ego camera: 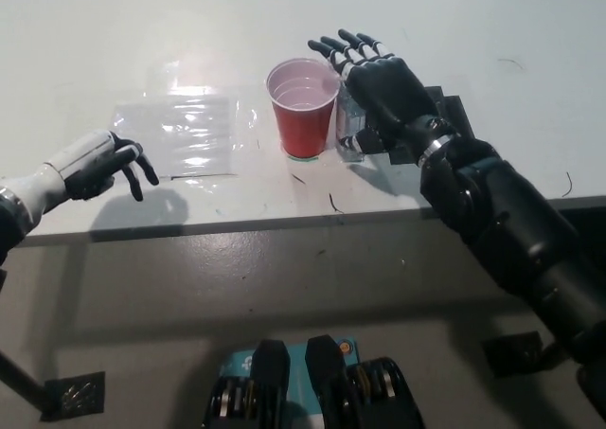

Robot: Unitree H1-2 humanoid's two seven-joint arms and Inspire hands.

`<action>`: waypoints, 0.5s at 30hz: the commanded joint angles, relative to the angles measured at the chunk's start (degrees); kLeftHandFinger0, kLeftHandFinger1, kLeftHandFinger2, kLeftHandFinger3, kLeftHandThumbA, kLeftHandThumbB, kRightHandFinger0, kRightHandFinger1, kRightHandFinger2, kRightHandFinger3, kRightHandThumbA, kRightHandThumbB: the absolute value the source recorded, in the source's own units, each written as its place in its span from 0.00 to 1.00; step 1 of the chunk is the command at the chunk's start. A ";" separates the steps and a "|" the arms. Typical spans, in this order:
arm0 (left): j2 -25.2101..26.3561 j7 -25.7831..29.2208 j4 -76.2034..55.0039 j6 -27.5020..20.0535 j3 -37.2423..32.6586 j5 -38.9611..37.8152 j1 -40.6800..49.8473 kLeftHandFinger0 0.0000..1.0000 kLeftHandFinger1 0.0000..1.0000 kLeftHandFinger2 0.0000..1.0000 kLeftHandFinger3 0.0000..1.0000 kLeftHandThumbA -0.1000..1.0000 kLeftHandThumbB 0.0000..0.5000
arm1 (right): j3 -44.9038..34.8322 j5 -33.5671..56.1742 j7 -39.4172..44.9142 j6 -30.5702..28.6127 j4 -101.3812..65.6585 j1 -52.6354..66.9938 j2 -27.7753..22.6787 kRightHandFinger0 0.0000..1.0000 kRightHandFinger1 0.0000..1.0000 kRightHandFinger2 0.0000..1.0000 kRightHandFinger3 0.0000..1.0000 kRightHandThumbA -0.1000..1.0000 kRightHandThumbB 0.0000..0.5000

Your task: The robot uses its right hand to press the hand soap kept in the middle of the table to get liquid hand soap out

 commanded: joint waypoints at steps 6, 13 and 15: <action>1.85 -1.20 -0.97 -0.85 0.21 -0.02 1.01 0.03 0.05 0.36 0.64 1.00 0.63 | -3.11 0.42 7.70 1.74 -5.07 -8.38 -2.71 1.00 1.00 1.00 1.00 1.00 0.82; 1.44 -1.34 -1.59 0.38 0.76 -0.79 3.07 0.07 0.05 0.35 0.66 1.00 0.63 | -4.38 0.28 8.86 1.66 -6.85 -12.23 -3.40 1.00 1.00 1.00 1.00 1.00 0.85; 1.63 -1.19 -1.08 -0.58 0.34 -0.25 3.30 0.07 0.03 0.32 0.65 1.00 0.66 | -5.07 0.55 9.85 2.36 -7.96 -12.54 -3.64 1.00 1.00 1.00 1.00 1.00 0.84</action>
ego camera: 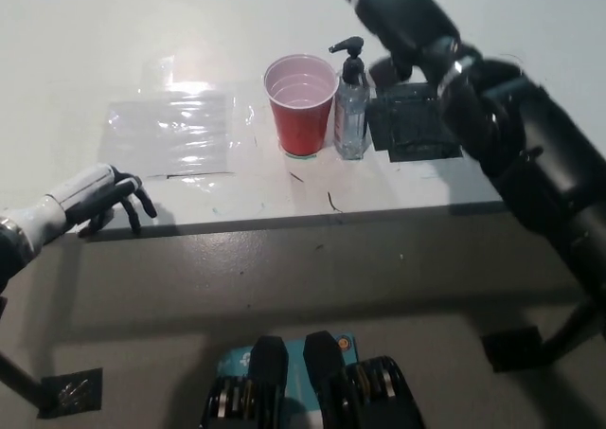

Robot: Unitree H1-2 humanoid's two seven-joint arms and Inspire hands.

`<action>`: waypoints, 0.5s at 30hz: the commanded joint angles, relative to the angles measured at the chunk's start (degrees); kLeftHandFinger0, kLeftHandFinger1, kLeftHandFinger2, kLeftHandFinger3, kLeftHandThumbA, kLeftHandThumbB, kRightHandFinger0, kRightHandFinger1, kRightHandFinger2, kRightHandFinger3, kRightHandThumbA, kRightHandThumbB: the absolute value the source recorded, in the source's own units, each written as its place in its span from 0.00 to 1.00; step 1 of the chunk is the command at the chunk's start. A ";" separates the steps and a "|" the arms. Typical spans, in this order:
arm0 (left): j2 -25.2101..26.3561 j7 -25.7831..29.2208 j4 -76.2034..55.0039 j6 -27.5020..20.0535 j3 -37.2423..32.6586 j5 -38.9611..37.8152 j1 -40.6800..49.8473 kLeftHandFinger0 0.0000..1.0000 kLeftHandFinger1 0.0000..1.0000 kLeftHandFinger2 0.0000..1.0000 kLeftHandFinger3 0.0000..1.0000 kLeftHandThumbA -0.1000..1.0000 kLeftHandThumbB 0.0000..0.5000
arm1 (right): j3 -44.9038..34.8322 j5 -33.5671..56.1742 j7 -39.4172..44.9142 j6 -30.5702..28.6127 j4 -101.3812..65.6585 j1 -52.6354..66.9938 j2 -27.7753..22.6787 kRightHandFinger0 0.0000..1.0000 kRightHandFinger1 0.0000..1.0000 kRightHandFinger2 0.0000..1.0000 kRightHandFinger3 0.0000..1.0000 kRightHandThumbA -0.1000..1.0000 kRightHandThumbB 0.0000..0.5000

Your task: The robot uses its right hand to press the hand soap kept in the middle of the table to get liquid hand soap out

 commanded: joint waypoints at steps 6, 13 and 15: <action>1.31 -0.27 -1.61 -0.18 1.06 -0.73 0.66 0.01 0.01 0.33 0.63 1.00 0.62 | -4.51 1.00 3.26 1.59 -9.17 -1.94 -3.32 1.00 1.00 1.00 1.00 1.00 0.79; 1.28 0.38 -1.43 -0.92 1.44 -0.55 1.58 0.01 0.00 0.29 0.60 1.00 0.62 | -9.19 2.18 7.53 5.44 -20.20 3.54 -7.78 1.00 1.00 1.00 1.00 1.00 0.87; 1.22 0.54 -1.49 -1.05 1.64 -0.52 1.74 0.00 0.00 0.28 0.59 1.00 0.61 | -10.53 2.69 8.00 5.63 -22.09 4.63 -8.54 1.00 1.00 1.00 1.00 1.00 0.89</action>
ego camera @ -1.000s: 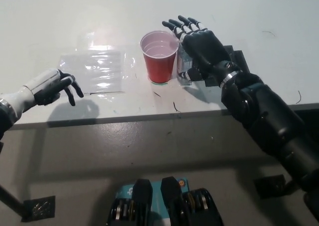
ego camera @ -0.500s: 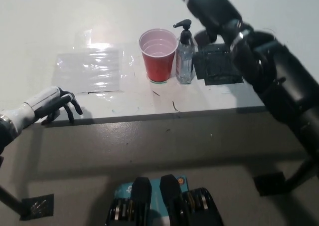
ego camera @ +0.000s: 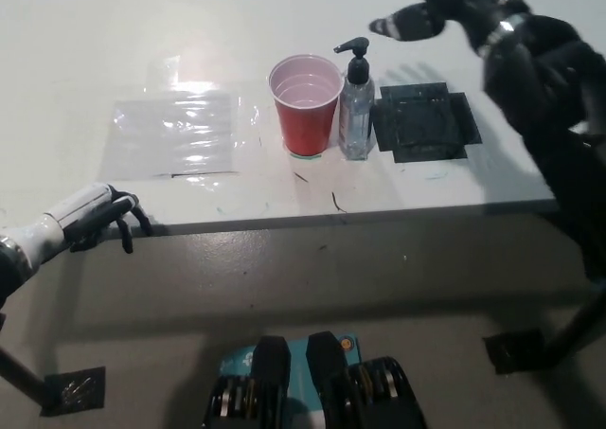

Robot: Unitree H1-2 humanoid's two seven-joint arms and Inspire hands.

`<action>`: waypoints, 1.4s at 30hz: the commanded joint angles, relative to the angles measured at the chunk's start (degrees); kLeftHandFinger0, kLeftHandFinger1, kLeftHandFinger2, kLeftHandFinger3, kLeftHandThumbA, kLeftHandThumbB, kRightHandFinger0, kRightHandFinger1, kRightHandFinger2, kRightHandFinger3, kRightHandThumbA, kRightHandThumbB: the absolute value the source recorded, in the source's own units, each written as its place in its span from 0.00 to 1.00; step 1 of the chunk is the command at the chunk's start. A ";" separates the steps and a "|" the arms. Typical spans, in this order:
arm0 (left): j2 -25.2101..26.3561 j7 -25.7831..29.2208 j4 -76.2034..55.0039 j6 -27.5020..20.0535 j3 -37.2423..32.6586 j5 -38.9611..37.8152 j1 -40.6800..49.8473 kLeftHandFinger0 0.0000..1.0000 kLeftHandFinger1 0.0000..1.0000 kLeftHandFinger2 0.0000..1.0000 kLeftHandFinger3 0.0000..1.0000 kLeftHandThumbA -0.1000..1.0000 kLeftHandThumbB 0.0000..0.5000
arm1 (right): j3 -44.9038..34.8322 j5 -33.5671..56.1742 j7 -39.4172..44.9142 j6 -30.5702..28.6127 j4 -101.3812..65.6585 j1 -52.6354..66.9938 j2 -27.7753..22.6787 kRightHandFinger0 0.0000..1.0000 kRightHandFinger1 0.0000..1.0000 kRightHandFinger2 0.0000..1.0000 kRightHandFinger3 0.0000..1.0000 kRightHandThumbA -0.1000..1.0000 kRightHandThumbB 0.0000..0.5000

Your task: The robot uses its right hand to press the hand soap kept in the middle of the table to get liquid hand soap out

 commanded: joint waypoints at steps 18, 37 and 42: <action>1.61 1.09 -2.97 0.30 1.97 0.69 1.11 0.18 0.06 0.31 0.59 1.00 0.63 | -23.16 12.53 1.68 8.90 -26.53 30.10 -6.29 1.00 1.00 1.00 1.00 1.00 1.00; 1.23 1.91 -2.64 -0.63 2.67 1.10 1.21 0.21 0.05 0.29 0.60 1.00 0.65 | -29.83 16.53 -7.14 2.43 -20.00 47.74 -0.23 1.00 1.00 1.00 1.00 1.00 0.60; 0.90 1.76 -2.42 -0.54 3.20 0.43 1.19 0.19 0.05 0.30 0.60 1.00 0.64 | -29.82 15.79 -9.13 1.44 -17.50 49.68 -0.09 1.00 1.00 1.00 1.00 1.00 0.57</action>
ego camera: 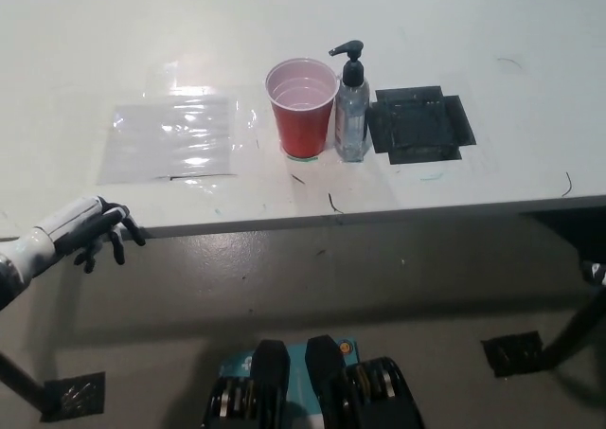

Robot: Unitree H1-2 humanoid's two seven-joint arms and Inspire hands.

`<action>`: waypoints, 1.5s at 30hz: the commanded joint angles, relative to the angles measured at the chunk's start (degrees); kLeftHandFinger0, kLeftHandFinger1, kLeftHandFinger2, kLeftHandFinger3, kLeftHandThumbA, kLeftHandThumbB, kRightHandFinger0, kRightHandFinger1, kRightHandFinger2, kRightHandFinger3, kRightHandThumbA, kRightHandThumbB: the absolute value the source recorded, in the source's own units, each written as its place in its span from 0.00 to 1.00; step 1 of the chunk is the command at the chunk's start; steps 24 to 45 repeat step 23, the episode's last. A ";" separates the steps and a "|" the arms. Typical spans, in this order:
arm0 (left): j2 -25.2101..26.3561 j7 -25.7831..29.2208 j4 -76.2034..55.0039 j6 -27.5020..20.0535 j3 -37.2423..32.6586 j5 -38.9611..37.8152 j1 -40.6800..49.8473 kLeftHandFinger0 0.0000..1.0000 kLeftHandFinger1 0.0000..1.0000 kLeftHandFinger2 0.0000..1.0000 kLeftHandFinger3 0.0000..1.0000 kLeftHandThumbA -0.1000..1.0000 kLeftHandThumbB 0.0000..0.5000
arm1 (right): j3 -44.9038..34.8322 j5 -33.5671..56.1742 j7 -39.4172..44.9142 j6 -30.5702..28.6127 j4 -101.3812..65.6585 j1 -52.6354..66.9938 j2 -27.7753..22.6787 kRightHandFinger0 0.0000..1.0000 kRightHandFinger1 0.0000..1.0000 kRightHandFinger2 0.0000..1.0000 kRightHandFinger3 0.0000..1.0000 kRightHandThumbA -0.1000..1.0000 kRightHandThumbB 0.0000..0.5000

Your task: The robot uses its right hand to press the hand soap kept in the middle of the table to get liquid hand soap out

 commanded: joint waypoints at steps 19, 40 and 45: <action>-0.36 2.42 -1.63 -0.40 1.85 0.80 -0.14 0.22 0.07 0.33 0.57 1.00 0.66 | -1.58 2.64 -5.20 -0.86 1.33 -0.13 -0.52 1.00 1.00 1.00 1.00 1.00 0.37; -0.77 1.84 -1.04 -0.35 2.43 -0.75 -0.25 0.16 0.03 0.30 0.59 1.00 0.61 | -1.26 2.12 -4.99 0.05 1.68 -0.48 -0.81 0.63 0.65 0.63 0.94 1.00 0.56; -0.77 1.84 -1.04 -0.35 2.43 -0.75 -0.25 0.16 0.03 0.30 0.59 1.00 0.61 | -1.26 2.12 -4.99 0.05 1.68 -0.48 -0.81 0.63 0.65 0.63 0.94 1.00 0.56</action>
